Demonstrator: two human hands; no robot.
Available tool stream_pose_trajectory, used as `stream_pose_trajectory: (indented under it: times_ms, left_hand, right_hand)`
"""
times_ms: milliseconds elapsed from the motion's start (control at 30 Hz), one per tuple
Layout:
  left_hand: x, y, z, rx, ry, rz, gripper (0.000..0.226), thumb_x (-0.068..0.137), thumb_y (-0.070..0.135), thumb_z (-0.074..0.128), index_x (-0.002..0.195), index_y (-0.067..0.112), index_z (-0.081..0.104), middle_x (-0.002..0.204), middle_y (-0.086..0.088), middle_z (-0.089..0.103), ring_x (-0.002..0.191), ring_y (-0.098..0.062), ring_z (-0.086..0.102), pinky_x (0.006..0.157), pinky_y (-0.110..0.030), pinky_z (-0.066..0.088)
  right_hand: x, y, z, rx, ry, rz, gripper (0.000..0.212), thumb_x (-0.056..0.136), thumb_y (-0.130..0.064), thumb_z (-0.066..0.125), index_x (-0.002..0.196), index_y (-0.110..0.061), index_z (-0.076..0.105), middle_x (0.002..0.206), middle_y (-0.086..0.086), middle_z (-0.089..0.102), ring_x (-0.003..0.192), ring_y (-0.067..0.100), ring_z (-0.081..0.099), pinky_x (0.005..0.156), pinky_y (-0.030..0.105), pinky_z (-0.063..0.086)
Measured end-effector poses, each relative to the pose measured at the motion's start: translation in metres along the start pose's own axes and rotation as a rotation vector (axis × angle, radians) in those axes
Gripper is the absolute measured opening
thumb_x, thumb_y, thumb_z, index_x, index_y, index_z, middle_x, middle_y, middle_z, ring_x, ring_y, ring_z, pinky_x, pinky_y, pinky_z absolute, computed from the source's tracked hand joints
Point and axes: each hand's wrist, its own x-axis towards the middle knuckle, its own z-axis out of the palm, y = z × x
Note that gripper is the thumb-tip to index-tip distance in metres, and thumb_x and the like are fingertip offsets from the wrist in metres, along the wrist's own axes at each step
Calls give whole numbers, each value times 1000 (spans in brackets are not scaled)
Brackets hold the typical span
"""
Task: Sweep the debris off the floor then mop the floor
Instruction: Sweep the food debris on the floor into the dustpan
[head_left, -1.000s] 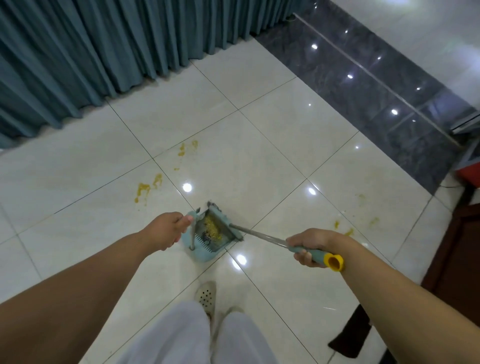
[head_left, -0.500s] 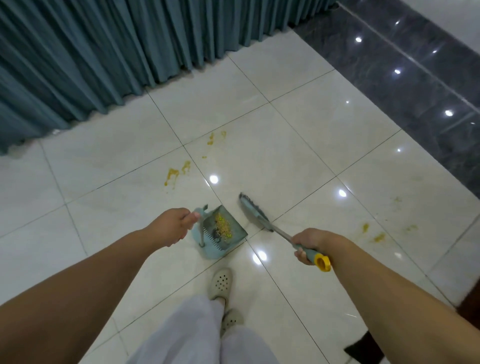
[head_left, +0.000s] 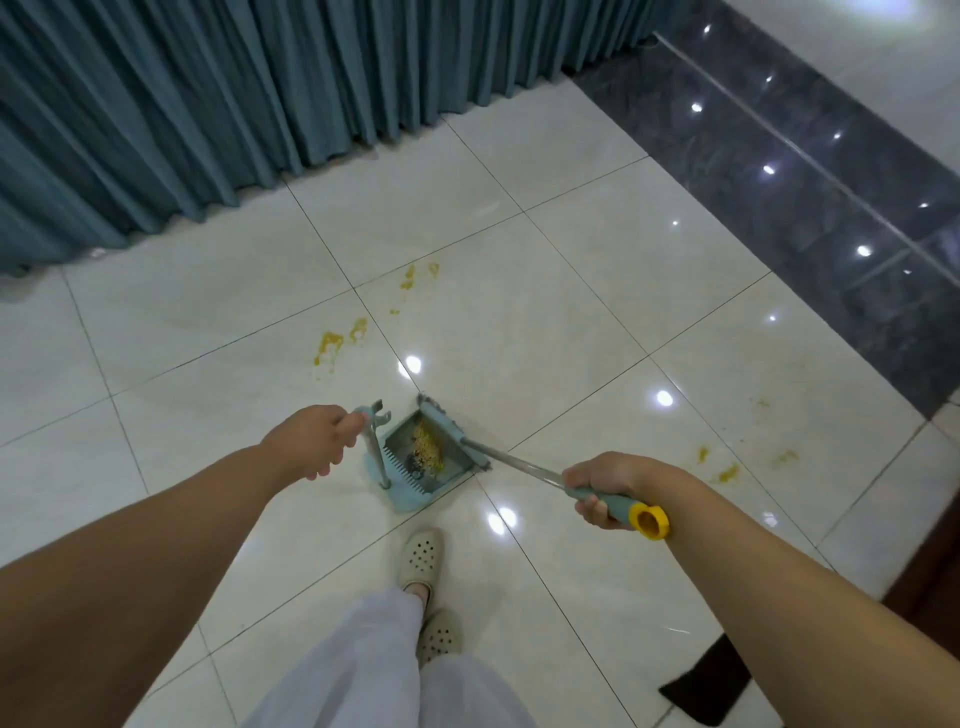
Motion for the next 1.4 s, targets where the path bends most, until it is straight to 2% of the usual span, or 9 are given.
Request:
stream_pose_trajectory:
  times_ms: [200, 300, 433, 600, 767, 933, 1133, 1267, 1400]
  left_hand:
    - [-9, -24, -2, 269, 194, 43, 56, 97, 49, 33, 86, 2, 60, 72, -10, 57, 60, -21, 49, 60, -29, 39]
    - [-6, -40, -9, 324, 210, 37, 61, 96, 53, 32, 87, 1, 61, 72, -10, 56, 64, -23, 51, 63, -31, 40]
    - [4, -52, -7, 421, 194, 69, 52, 95, 55, 28, 73, 14, 48, 66, -1, 50, 69, -21, 52, 60, -29, 37]
    - [11, -52, -9, 425, 177, 68, 49, 94, 58, 28, 77, 16, 48, 71, 0, 51, 75, -22, 54, 69, -32, 42]
    - [15, -54, -12, 413, 159, 106, 47, 94, 57, 29, 75, 17, 45, 69, 1, 49, 75, -22, 54, 68, -32, 42]
    - [10, -53, -15, 425, 159, 136, 49, 95, 57, 27, 78, 16, 46, 69, 0, 50, 72, -20, 52, 60, -28, 35]
    - [2, -70, -23, 425, 154, 153, 48, 95, 58, 27, 77, 18, 45, 65, 3, 48, 70, -19, 51, 53, -27, 31]
    - [-7, -95, -31, 385, 154, 182, 47, 94, 58, 28, 68, 20, 40, 64, 4, 46, 71, -20, 52, 57, -28, 34]
    - [-14, -117, -51, 384, 152, 202, 47, 94, 57, 29, 63, 23, 33, 62, 4, 44, 69, -19, 50, 58, -28, 34]
  right_hand:
    - [19, -14, 0, 3, 74, -65, 13, 99, -14, 46, 92, -3, 44, 64, 12, 45, 24, 11, 38, 30, 11, 36]
    - [32, -21, 4, 18, 83, -57, 19, 99, -17, 45, 86, -4, 42, 59, 11, 45, 24, 11, 37, 29, 12, 36]
    - [51, -27, 24, -37, 105, -16, 19, 99, -19, 46, 89, -2, 45, 62, 12, 48, 26, 12, 40, 31, 15, 38]
    - [49, -18, 55, -101, 16, 39, 14, 96, -15, 46, 90, -2, 46, 60, 11, 51, 33, 12, 43, 34, 16, 39]
    - [13, -32, 46, -68, -78, 25, 9, 97, -12, 46, 94, -4, 44, 50, 8, 45, 30, 9, 35, 30, 12, 33]
    - [-7, -39, 41, -180, -4, 17, 10, 95, -13, 47, 102, -6, 46, 46, 6, 44, 30, 9, 35, 30, 12, 32]
    - [7, -46, 71, -60, 93, 5, 11, 98, -13, 45, 94, -3, 46, 57, 9, 43, 26, 9, 35, 29, 12, 34]
    - [29, -40, 107, 26, 118, 12, 14, 98, -12, 45, 88, -2, 43, 63, 11, 44, 25, 11, 38, 30, 12, 37]
    - [37, -26, 148, -12, 114, 67, 14, 97, -14, 44, 88, -4, 43, 60, 10, 44, 25, 12, 38, 30, 13, 35]
